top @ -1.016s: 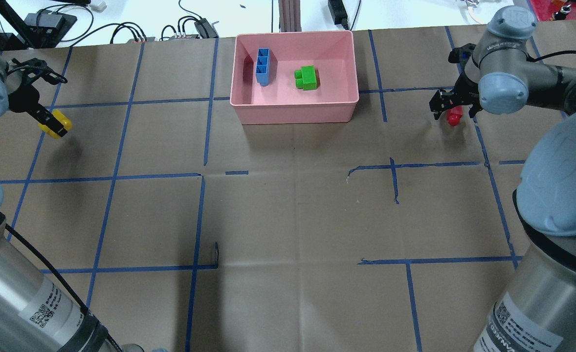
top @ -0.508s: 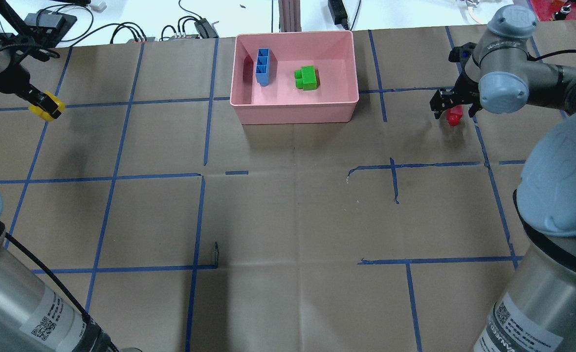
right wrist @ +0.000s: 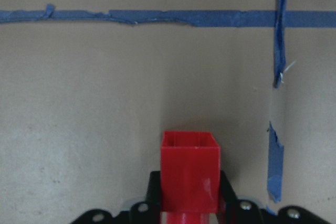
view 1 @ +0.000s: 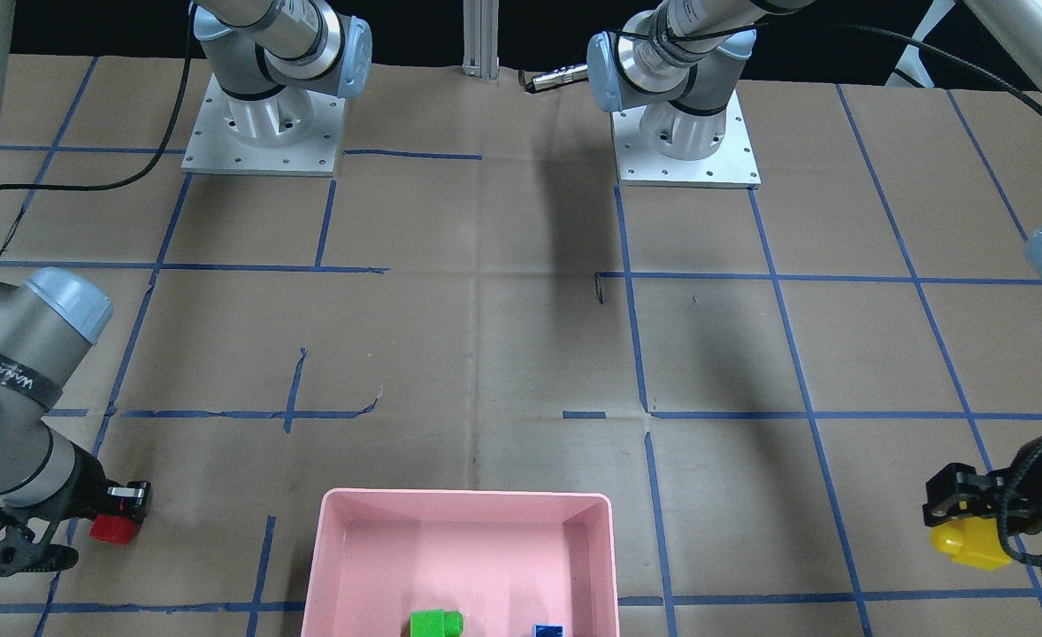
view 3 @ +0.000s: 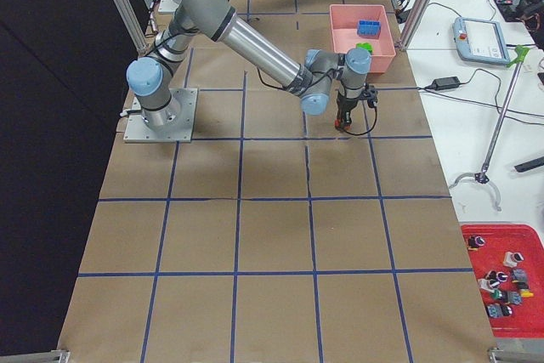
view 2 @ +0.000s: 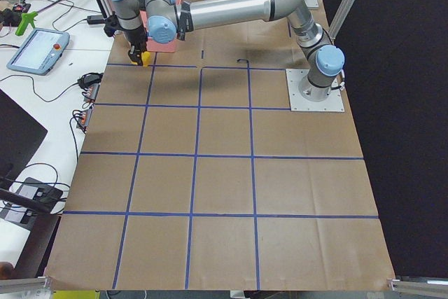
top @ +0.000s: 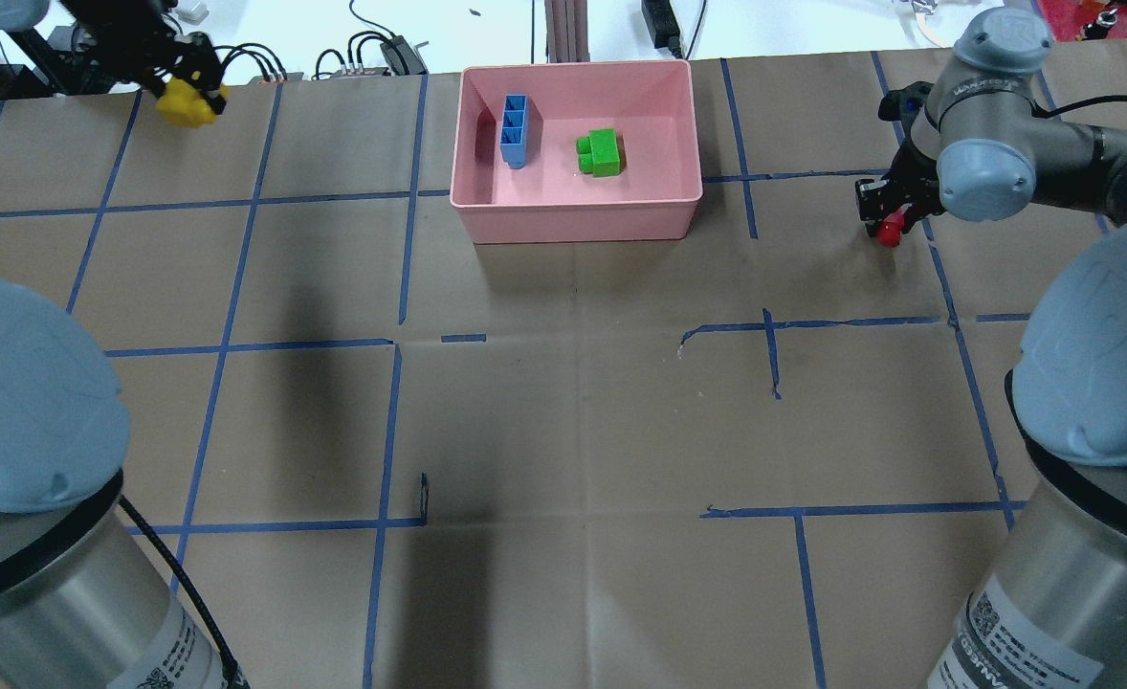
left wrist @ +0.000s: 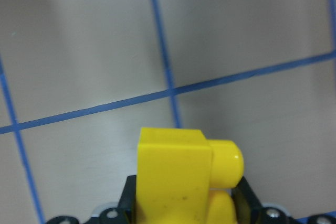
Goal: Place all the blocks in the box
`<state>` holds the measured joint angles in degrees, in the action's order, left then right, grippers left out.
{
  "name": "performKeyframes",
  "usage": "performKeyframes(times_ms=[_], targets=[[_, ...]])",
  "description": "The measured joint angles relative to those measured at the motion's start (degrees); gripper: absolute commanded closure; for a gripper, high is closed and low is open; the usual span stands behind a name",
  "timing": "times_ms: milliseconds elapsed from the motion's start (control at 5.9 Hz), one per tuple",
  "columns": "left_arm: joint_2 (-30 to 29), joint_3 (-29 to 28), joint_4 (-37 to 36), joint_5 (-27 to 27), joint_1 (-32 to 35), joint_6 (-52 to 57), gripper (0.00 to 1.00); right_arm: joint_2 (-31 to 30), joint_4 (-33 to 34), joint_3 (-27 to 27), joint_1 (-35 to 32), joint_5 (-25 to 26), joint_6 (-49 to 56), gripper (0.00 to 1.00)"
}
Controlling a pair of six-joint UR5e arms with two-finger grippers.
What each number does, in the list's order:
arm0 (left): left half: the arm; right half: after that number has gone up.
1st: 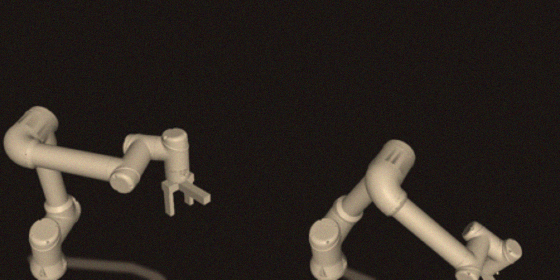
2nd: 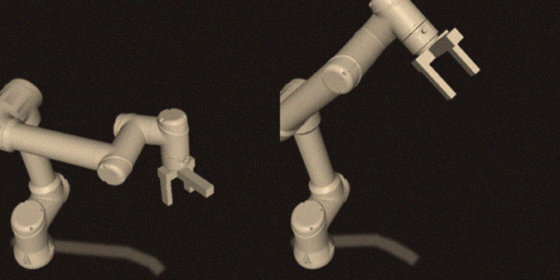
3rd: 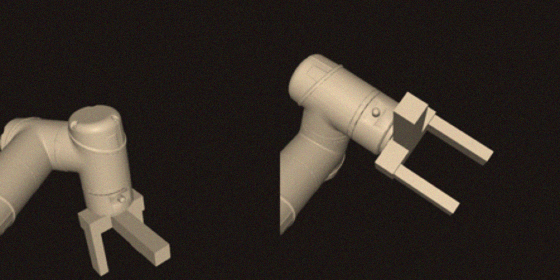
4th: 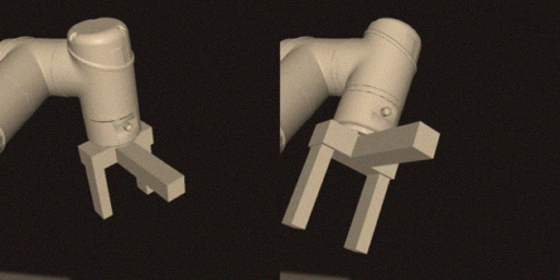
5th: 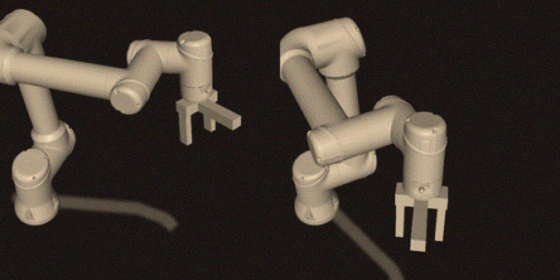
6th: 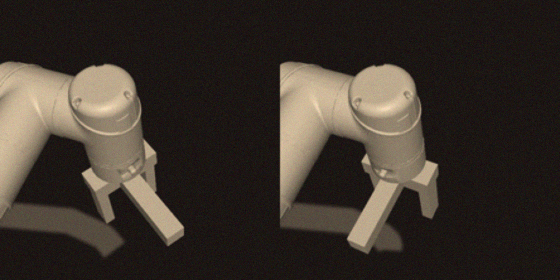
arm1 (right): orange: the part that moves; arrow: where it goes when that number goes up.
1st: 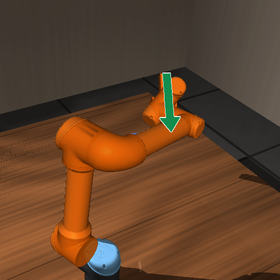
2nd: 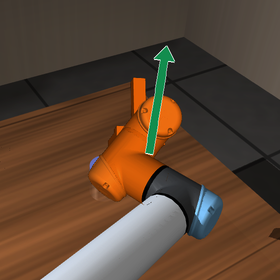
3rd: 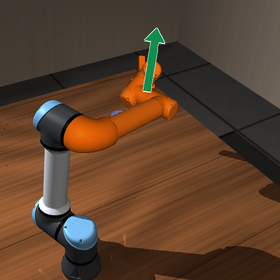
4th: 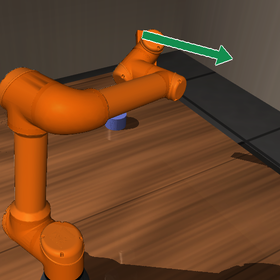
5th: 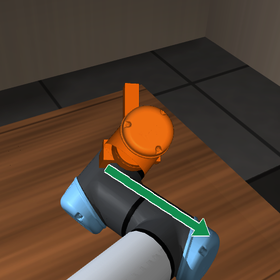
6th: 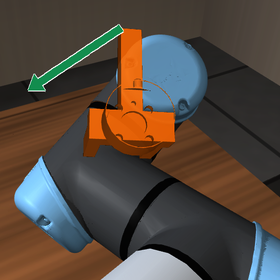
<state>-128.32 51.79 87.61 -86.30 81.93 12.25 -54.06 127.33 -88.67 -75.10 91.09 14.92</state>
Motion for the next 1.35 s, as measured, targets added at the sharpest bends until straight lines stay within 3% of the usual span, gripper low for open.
performKeyframes(times_ms=[508, 677, 847, 1016, 1355], targets=[[-7.81, -5.64, -2.85, 5.62, 12.32, -19.0, 0.83, -2.78, -0.98, 0.92, -0.25, 0.17, -0.43, 0.97], [-9.9, -5.74, -5.12, 5.91, 15.01, -21.52, 0.69, -5.14, -3.32, 1.61, -0.51, 0.14, -0.42, 0.97], [-11.24, -5.57, -7.46, 5.84, 16.72, -22.75, 0.16, -8.76, -7.81, 2.73, -1.18, 0.03, -0.5, 0.97], [-12.24, -5.41, -10.32, 5.94, 17.3, -23.2, 0.01, -12.08, -12.07, 3.49, -2.38, -0.1, -0.59, 0.97], [-12.07, -5.19, -12.27, 6.17, 17.64, -25.64, 0.0, -18.27, -16.28, 3.9, -7.54, -0.26, -2.51, 0.96]])
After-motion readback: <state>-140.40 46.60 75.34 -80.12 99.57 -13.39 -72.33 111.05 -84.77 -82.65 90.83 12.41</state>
